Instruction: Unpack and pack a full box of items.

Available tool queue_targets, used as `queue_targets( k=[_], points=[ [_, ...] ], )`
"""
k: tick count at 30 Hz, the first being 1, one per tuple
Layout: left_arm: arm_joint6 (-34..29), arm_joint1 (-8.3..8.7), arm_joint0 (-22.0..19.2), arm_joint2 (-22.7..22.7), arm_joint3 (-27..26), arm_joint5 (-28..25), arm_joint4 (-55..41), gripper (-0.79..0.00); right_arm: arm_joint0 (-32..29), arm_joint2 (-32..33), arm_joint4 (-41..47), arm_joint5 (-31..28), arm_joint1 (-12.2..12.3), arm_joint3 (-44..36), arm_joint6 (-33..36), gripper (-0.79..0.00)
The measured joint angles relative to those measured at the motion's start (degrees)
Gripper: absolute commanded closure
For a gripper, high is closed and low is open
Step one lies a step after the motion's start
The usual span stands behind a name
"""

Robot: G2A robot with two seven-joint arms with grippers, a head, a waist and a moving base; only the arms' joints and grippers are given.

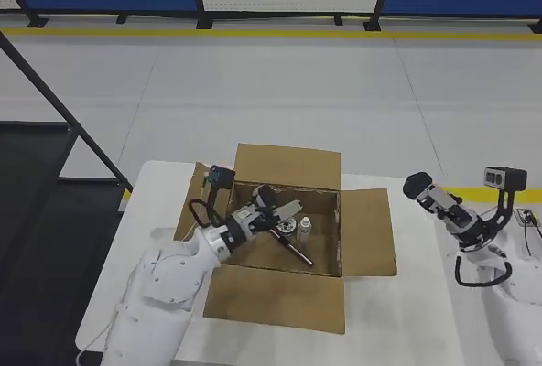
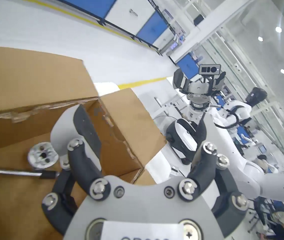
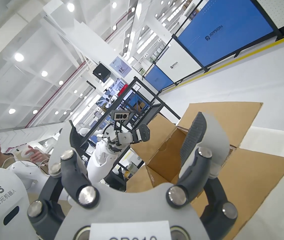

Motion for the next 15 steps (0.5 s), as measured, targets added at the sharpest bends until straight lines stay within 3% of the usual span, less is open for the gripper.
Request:
queue_targets(
  k=[4, 10, 15],
  points=[
    [1.57, 1.19, 8.27, -7.54, -7.04, 0.52, -0.50, -0.785, 3.54, -5.63, -9.10, 1.65, -0.38, -0.31, -0.63, -0.785],
    [4.97, 2.15, 17.61, -17.16, -12.87, -0.38, -5.65, -0.785, 9.22, -16.02, -27.05, 7.25, -1.53, -0.53, -3.85, -0.785],
    [4.82, 2.50, 20.82, -20.16, -14.41, -1.35, -7.68, -0.785, 11.24, -19.53, -31.29, 9.47, -2.02, 0.33, -4.75, -0.785]
  ],
)
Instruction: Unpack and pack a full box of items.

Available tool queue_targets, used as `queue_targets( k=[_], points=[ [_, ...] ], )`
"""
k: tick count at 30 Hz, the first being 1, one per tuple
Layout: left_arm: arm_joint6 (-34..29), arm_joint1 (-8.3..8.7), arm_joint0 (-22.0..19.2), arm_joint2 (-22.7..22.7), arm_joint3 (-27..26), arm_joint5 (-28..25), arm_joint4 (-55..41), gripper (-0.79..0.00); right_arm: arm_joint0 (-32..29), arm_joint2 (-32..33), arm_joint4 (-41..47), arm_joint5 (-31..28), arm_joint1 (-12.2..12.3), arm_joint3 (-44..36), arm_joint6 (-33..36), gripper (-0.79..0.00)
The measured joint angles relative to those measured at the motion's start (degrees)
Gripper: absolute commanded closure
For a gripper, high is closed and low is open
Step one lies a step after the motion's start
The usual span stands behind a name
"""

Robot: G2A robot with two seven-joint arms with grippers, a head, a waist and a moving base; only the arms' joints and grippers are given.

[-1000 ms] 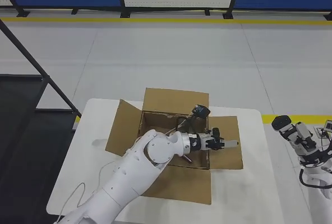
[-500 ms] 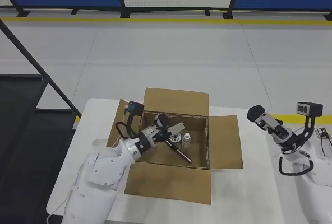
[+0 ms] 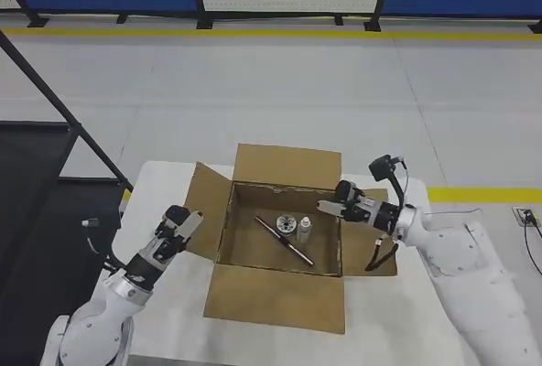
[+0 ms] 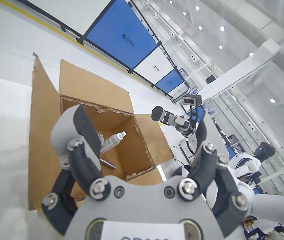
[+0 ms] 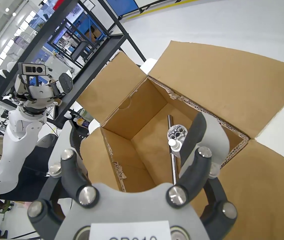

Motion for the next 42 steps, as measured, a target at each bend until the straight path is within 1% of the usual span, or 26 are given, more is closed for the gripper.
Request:
queue_targets(
  k=[8, 11, 15, 19, 21, 25, 32, 33, 34, 35, 36, 38, 39, 41, 42],
  points=[
    [0.01, -0.01, -0.10, 0.10, 0.05, 0.03, 0.07, -0.785, -0.13, 0.12, 0.09, -0.02, 0.02, -0.03, 0.00, -0.785],
    [0.01, -0.01, -0.09, 0.10, 0.05, 0.04, 0.07, -0.785, -0.22, -1.75, -2.94, 2.68, -0.11, -1.09, 0.00, -0.785],
    [0.84, 0.08, -0.11, 0.31, 0.10, 1.28, -0.10, -0.785, 3.66, -7.34, -10.48, 5.83, -0.61, -0.58, 6.45, -0.785],
    [1.83, 0.22, -0.42, -0.33, 0.89, 3.51, -1.85, -0.785, 8.66, -14.93, -19.48, 4.85, -1.75, 2.30, 10.54, -0.785],
    [1.69, 0.31, -0.32, -0.81, 1.11, 3.73, -3.60, -0.785, 10.49, -17.54, -21.33, 4.43, -2.34, 4.25, 11.10, -0.785],
    [1.51, 0.53, 0.01, -2.14, 1.29, 4.28, -7.06, -0.785, 14.31, -22.60, -25.82, 9.46, -4.00, 8.88, 11.02, -0.785],
    [0.94, 0.85, 0.30, -2.28, 1.32, 3.64, -9.52, -0.785, 19.68, -30.36, -29.70, 14.80, -7.30, 16.51, 12.65, -0.785],
    [0.63, 0.90, 0.36, -2.28, 1.35, 3.50, -10.17, -0.785, 20.26, -31.12, -29.81, 15.19, -7.74, 17.51, 12.74, -0.767],
    [0.36, 0.97, 0.41, -2.40, 1.36, 3.40, -10.57, -0.785, 20.91, -31.97, -29.83, 15.49, -8.25, 18.70, 12.85, -0.665],
    [0.27, 1.03, 0.46, -2.49, 1.36, 3.35, -10.64, -0.785, 21.35, -32.48, -29.73, 15.52, -8.62, 19.47, 12.88, -0.613],
    [0.25, 1.08, 0.51, -2.53, 1.37, 3.34, -10.64, -0.785, 21.75, -32.94, -29.69, 15.56, -8.95, 20.24, 12.85, -0.502],
    [0.30, 1.18, 0.62, -2.50, 1.41, 3.32, -10.65, -0.785, 22.51, -33.78, -29.65, 15.86, -9.67, 21.88, 12.44, -0.471],
    [0.36, 1.22, 0.66, -2.44, 1.43, 3.29, -10.65, -0.785, 22.76, -34.03, -29.55, 15.95, -9.93, 22.52, 12.17, -0.419],
    [0.47, 1.31, 0.78, -2.26, 1.38, 3.07, -10.58, -0.785, 23.24, -34.42, -29.17, 15.87, -10.48, 24.03, 11.64, -0.351],
    [0.50, 1.35, 0.83, -2.20, 1.32, 2.93, -10.47, -0.785, 23.42, -34.52, -28.98, 15.82, -10.69, 24.74, 11.46, -0.302]
  ],
)
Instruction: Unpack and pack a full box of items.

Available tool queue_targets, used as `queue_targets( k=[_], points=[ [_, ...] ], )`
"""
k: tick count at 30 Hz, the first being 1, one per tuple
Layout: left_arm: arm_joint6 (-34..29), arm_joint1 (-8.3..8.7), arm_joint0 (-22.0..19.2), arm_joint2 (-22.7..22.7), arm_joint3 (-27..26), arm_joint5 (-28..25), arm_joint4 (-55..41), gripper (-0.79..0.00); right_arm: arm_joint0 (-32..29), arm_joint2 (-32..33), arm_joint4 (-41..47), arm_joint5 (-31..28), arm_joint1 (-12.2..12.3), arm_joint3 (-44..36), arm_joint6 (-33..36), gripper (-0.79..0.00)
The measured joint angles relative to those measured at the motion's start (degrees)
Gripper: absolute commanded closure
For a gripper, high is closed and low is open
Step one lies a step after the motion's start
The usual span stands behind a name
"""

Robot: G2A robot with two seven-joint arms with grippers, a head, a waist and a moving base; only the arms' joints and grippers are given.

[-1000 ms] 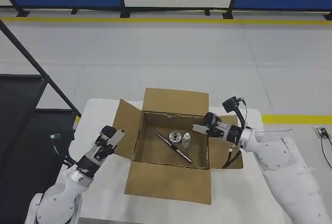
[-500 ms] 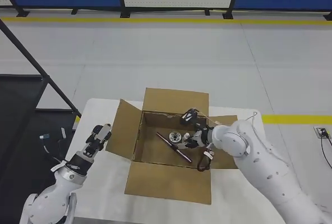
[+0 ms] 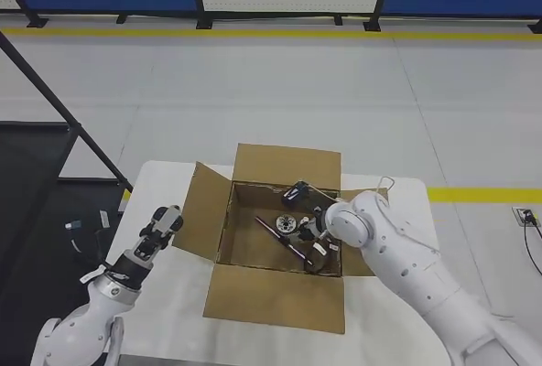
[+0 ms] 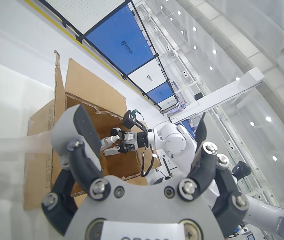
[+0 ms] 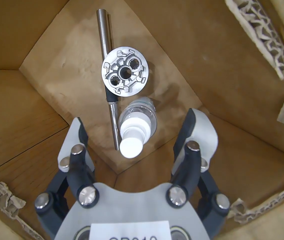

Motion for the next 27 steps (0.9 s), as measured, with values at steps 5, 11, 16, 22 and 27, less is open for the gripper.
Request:
queue_targets(
  k=[5, 11, 16, 22, 27],
  points=[
    [0.23, 0.22, 0.25, 0.18, -0.27, -0.22, 0.14, -0.785, 0.87, -0.56, 0.39, -0.20, -1.04, 2.95, -0.86, 0.000],
    [0.30, 0.49, 0.38, 0.54, -0.35, -0.14, 0.56, -0.785, 0.84, 0.37, -0.21, 0.05, -1.18, 2.58, -2.32, 0.000],
    [-0.37, 0.74, -0.30, 1.77, 0.29, -0.29, 2.60, -0.785, -1.34, 4.26, -1.41, -1.22, 0.72, -3.42, -1.97, 0.000],
    [-1.04, 0.92, -1.63, 4.04, 1.26, -0.34, 3.71, -0.785, -6.81, 11.74, -6.23, 2.22, 4.19, -17.23, 1.86, 0.000],
    [-1.45, 1.07, -2.46, 5.41, 1.69, -0.24, 4.08, -0.785, -13.87, 21.12, -10.38, 7.06, 7.18, -31.09, 4.57, 0.000]
  ],
)
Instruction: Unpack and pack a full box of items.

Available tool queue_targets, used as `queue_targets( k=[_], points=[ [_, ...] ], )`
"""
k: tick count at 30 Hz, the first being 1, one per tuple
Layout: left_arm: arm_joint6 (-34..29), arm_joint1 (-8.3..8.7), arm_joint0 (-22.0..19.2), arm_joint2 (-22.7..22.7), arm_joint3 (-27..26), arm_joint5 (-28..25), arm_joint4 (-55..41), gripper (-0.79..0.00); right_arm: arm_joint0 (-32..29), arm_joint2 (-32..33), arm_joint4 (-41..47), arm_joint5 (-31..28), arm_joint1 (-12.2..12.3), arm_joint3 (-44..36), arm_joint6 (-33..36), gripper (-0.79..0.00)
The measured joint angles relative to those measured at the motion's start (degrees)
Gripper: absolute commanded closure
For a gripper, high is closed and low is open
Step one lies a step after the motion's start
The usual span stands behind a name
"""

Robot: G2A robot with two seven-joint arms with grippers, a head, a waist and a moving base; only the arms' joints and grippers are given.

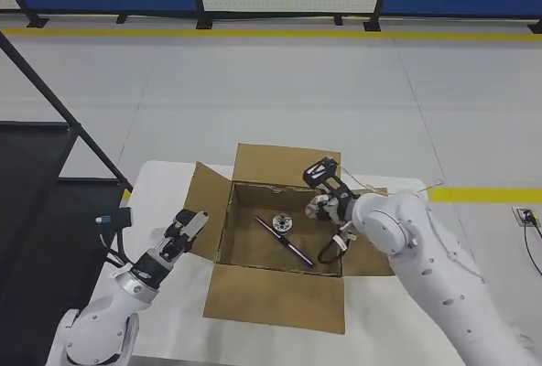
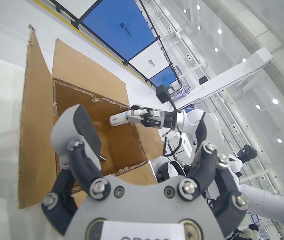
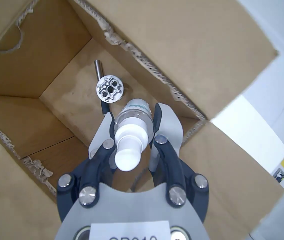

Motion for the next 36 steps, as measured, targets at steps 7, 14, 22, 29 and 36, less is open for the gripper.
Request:
queue_targets(
  k=[7, 14, 22, 29, 36],
  points=[
    [-0.34, 0.11, -0.41, 0.79, 0.22, 0.08, 0.16, -0.785, -13.06, 16.61, -4.19, 7.10, 3.12, -18.08, -0.81, 0.000],
    [-0.33, 0.11, -0.41, 0.78, 0.22, 0.08, 0.16, -0.785, -20.61, 27.28, -4.07, 10.47, 4.26, -21.38, -0.79, 0.000],
    [-0.33, 0.11, -0.41, 0.78, 0.22, 0.08, 0.16, -0.785, -20.33, 30.59, -6.24, 8.27, 5.14, -9.58, 2.84, 0.000],
    [-0.33, 0.11, -0.41, 0.78, 0.22, 0.08, 0.16, -0.785, -15.68, 26.61, -6.96, 7.43, 4.89, 4.20, 3.33, 0.000],
    [-0.33, 0.11, -0.41, 0.78, 0.22, 0.08, 0.16, -0.785, -10.74, 23.17, -7.83, 6.76, 4.55, 13.83, 4.03, -0.188]
  ],
)
